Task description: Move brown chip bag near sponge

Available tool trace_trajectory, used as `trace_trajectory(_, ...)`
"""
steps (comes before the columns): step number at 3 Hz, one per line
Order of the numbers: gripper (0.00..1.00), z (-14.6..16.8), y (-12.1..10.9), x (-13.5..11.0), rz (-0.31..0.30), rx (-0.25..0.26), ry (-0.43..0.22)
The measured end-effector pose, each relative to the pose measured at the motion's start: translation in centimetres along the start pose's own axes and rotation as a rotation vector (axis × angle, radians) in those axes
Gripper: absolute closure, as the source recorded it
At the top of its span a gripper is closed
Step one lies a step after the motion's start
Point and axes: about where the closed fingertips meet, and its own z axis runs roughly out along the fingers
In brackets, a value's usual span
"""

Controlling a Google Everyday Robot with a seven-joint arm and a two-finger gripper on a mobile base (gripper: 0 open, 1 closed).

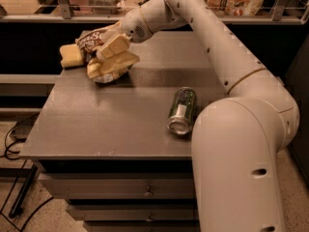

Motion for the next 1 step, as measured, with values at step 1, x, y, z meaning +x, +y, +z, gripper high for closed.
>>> trace_trajectory(1,0.0,0.33,0.05,0.02,0.001,-0.005,0.0)
